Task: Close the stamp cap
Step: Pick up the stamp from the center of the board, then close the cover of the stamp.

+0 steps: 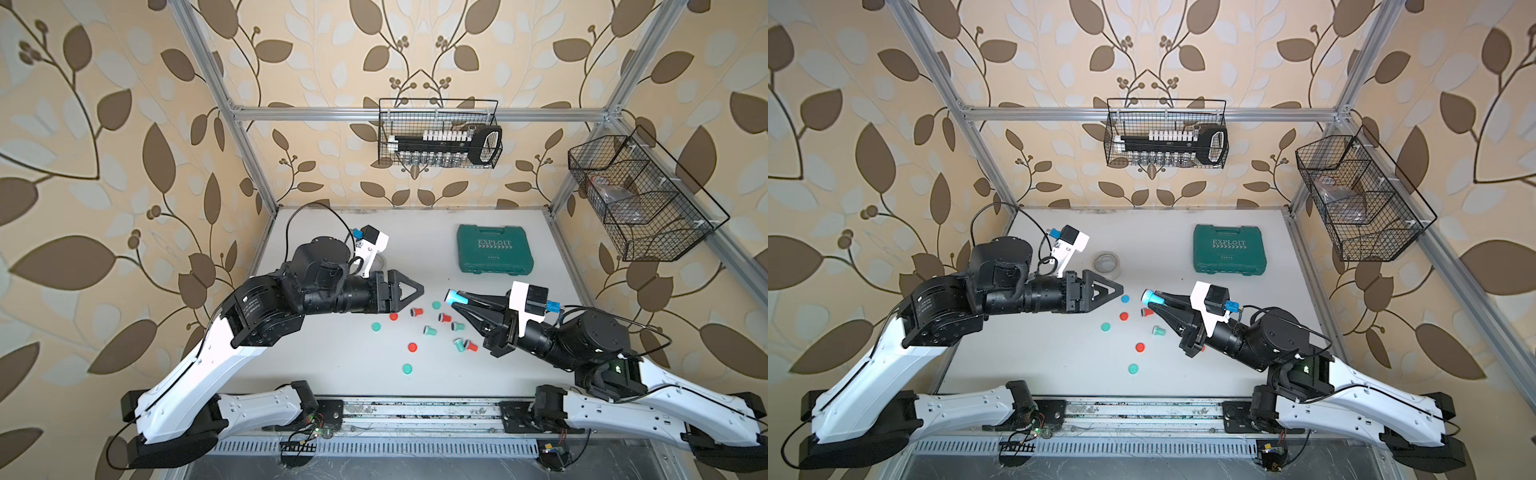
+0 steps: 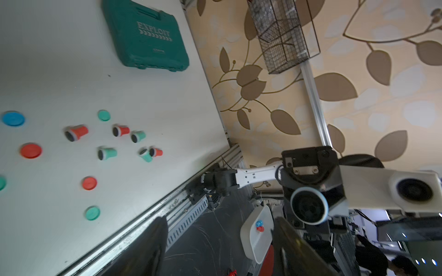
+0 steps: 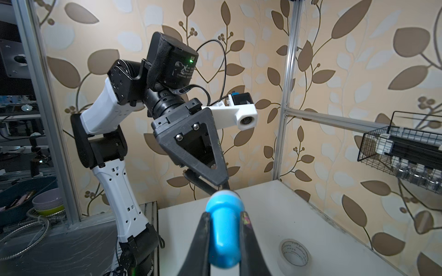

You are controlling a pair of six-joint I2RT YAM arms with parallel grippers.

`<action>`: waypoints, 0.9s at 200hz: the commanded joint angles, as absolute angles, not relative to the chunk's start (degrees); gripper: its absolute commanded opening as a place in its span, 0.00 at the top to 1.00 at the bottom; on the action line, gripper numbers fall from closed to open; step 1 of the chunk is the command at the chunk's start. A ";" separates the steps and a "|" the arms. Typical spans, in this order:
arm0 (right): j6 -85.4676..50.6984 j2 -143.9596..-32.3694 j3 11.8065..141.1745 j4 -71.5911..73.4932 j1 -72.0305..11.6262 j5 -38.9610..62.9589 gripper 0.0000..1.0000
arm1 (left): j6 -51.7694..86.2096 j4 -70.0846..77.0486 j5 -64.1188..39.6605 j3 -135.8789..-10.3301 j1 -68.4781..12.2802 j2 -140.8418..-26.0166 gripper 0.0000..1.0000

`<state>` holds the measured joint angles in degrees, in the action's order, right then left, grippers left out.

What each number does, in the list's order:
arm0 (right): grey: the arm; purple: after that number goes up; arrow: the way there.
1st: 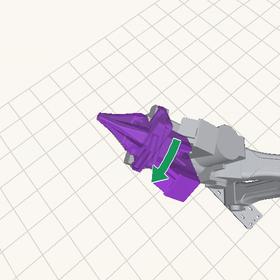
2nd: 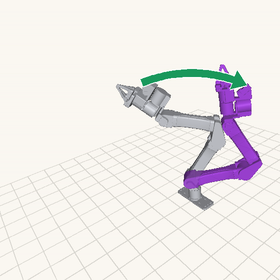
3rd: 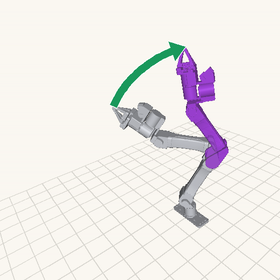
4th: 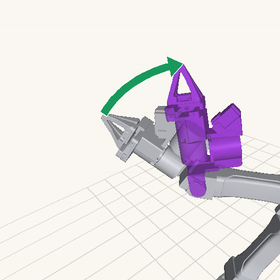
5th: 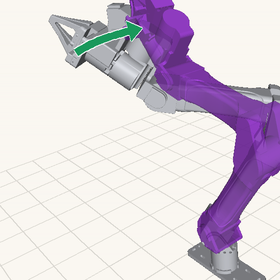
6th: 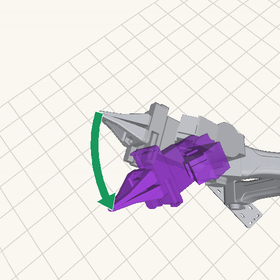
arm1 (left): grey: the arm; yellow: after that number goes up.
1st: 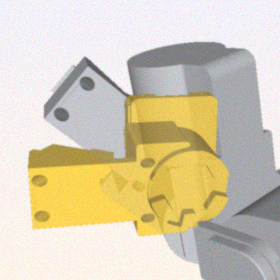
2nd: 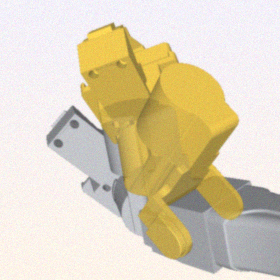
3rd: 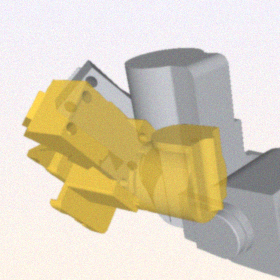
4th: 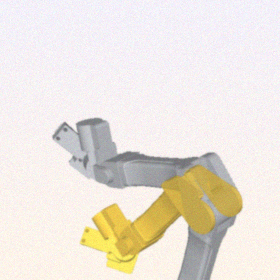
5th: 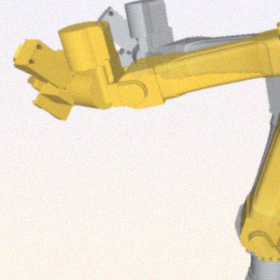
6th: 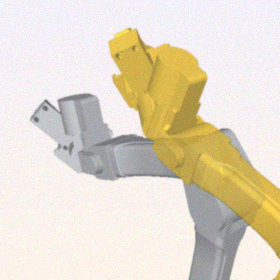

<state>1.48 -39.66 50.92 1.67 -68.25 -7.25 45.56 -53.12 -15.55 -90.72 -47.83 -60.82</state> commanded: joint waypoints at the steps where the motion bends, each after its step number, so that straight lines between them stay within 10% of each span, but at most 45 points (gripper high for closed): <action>1: 0.03 -41.75 52.59 -4.30 -68.29 -12.79 1.00 | 39.17 -59.71 -15.52 -90.00 -41.02 -60.45 0.29; 123: -19.51 -57.23 54.98 -19.52 -42.23 0.42 1.00 | 22.76 -61.73 -9.20 -81.88 -30.99 -84.38 0.46; 180: -23.26 -72.95 62.77 -24.90 -40.68 2.78 1.00 | 20.21 -52.63 -21.55 -73.82 -14.76 -83.06 0.46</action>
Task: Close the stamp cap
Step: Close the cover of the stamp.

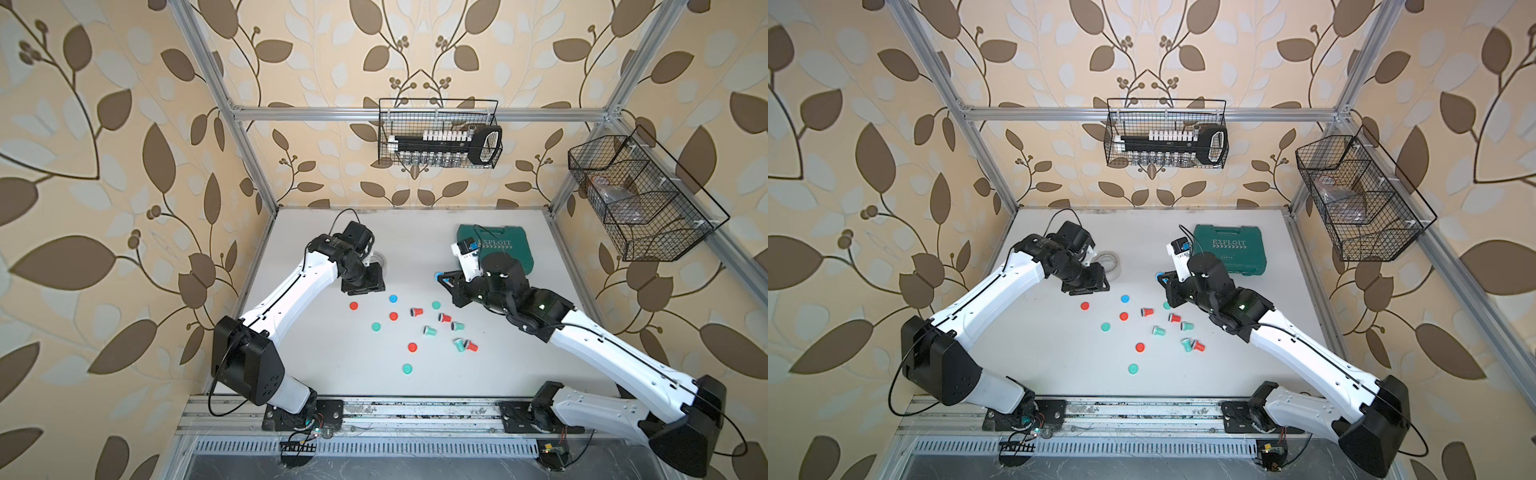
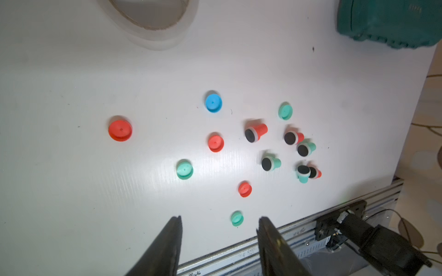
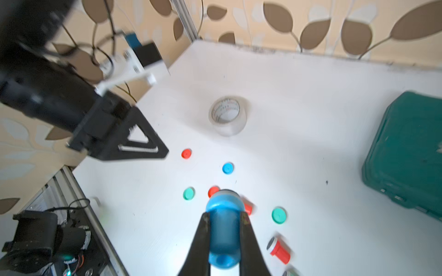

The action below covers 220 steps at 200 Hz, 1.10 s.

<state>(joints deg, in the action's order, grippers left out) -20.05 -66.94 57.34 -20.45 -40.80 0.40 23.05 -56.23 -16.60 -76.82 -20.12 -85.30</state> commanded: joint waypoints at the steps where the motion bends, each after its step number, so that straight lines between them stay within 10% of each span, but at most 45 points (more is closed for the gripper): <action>1: -23.28 -73.39 62.98 -25.11 -40.69 2.84 1.00 | 20.17 -52.55 -21.63 -73.65 -14.54 -83.06 0.46; 220: -23.75 -126.66 108.63 -52.17 -48.05 -1.90 1.00 | 23.69 -36.93 -20.39 -57.12 -1.76 -69.34 0.43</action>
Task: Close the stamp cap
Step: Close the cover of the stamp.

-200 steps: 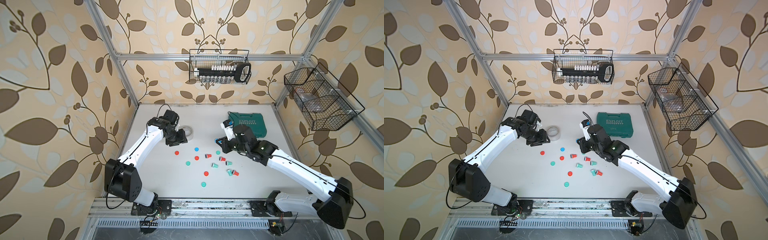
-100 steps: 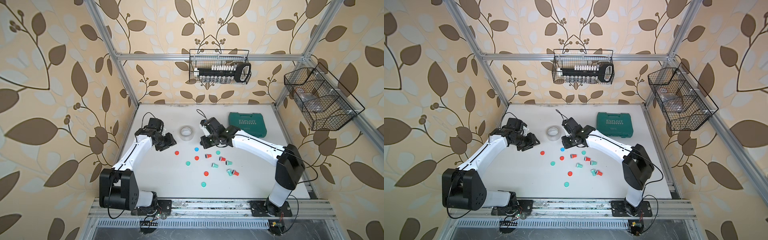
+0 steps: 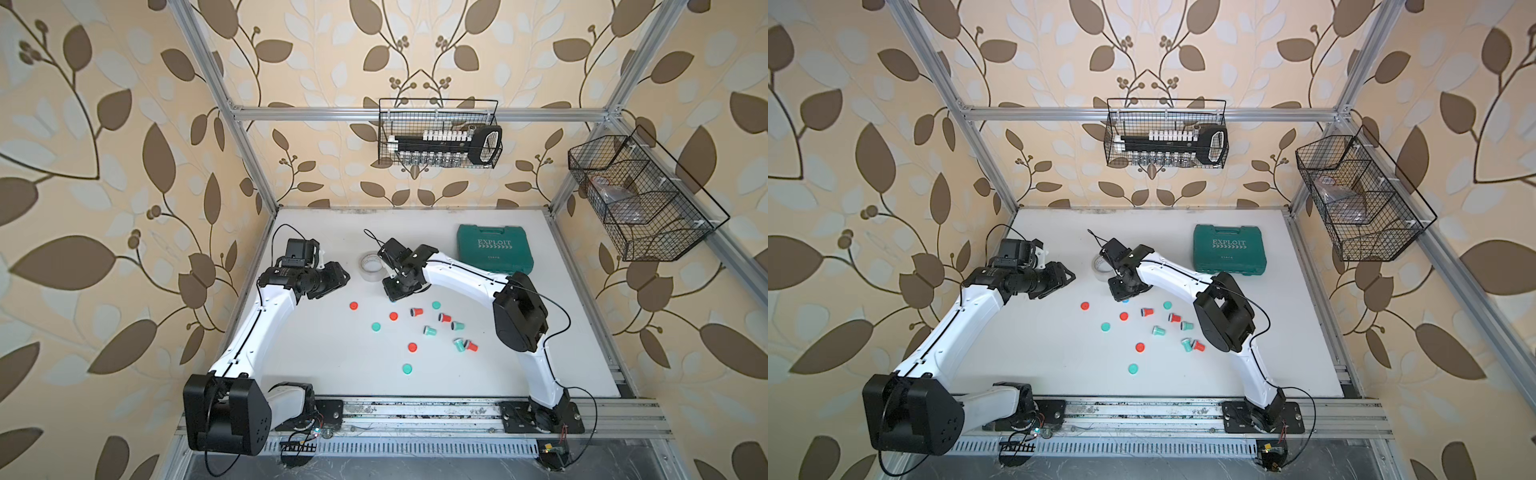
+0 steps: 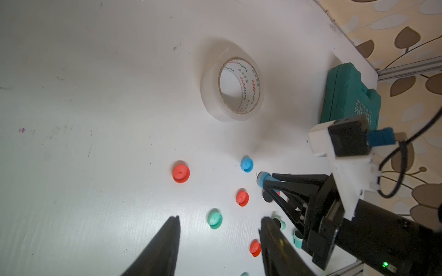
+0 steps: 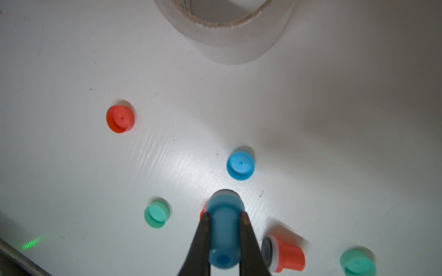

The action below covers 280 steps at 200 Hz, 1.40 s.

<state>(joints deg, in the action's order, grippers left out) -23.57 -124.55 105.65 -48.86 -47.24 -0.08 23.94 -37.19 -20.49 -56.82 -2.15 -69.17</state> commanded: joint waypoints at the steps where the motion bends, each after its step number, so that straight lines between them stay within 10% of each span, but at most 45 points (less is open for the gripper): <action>1: -23.78 -126.74 108.67 -52.23 -48.06 -1.96 1.00 | 23.71 -36.96 -20.39 -57.08 -1.76 -69.35 0.43; 280: -22.56 -133.94 115.55 -54.52 -48.05 -4.52 1.00 | 25.52 -36.30 -25.18 -55.60 -1.76 -70.84 0.39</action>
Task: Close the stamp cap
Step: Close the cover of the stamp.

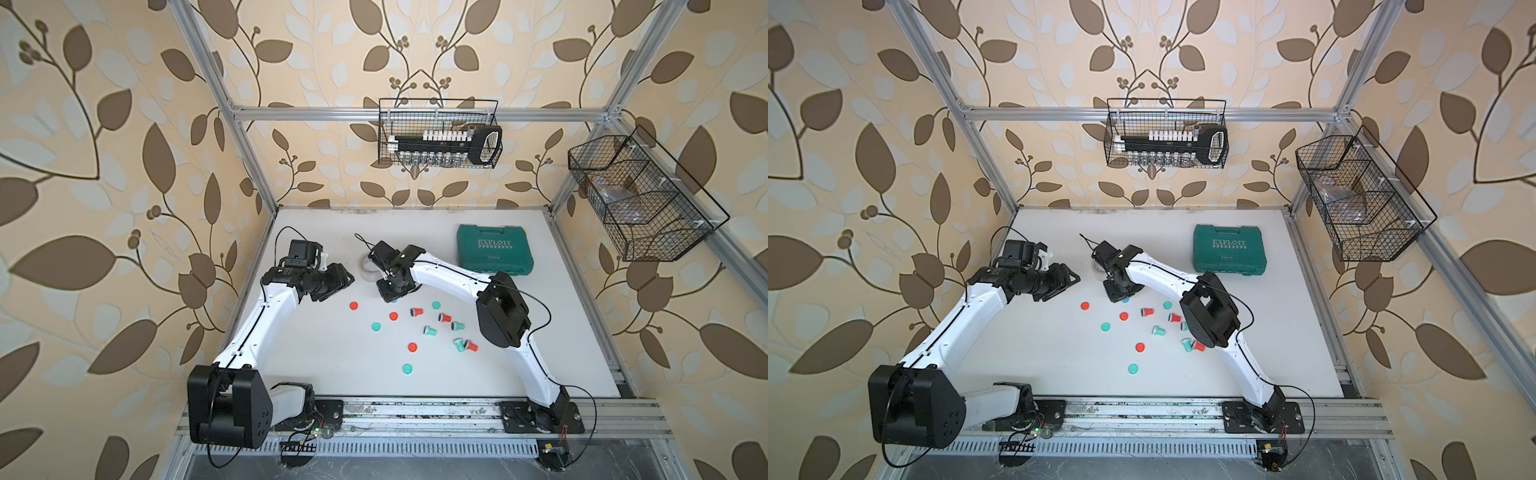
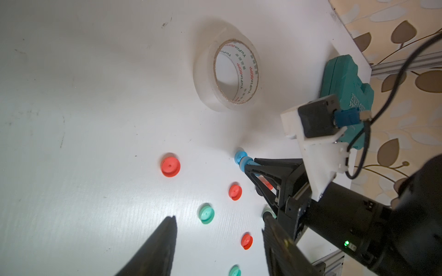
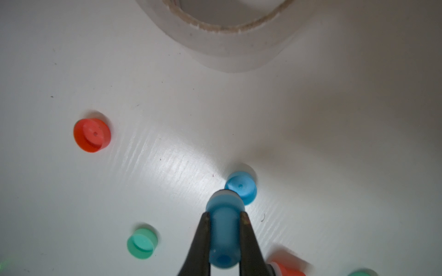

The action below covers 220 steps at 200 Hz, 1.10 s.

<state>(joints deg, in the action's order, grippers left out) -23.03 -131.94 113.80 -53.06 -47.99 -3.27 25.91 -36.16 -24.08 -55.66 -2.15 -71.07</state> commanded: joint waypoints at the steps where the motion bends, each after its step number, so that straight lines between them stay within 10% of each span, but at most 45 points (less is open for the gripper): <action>1: -22.53 -133.94 115.56 -54.55 -48.02 -4.55 1.00 | 25.55 -36.30 -25.16 -55.62 -1.76 -70.84 0.39; 220: -21.48 -134.54 115.51 -54.61 -47.77 -5.54 1.00 | 25.06 -37.44 -25.49 -56.16 -1.83 -72.33 0.39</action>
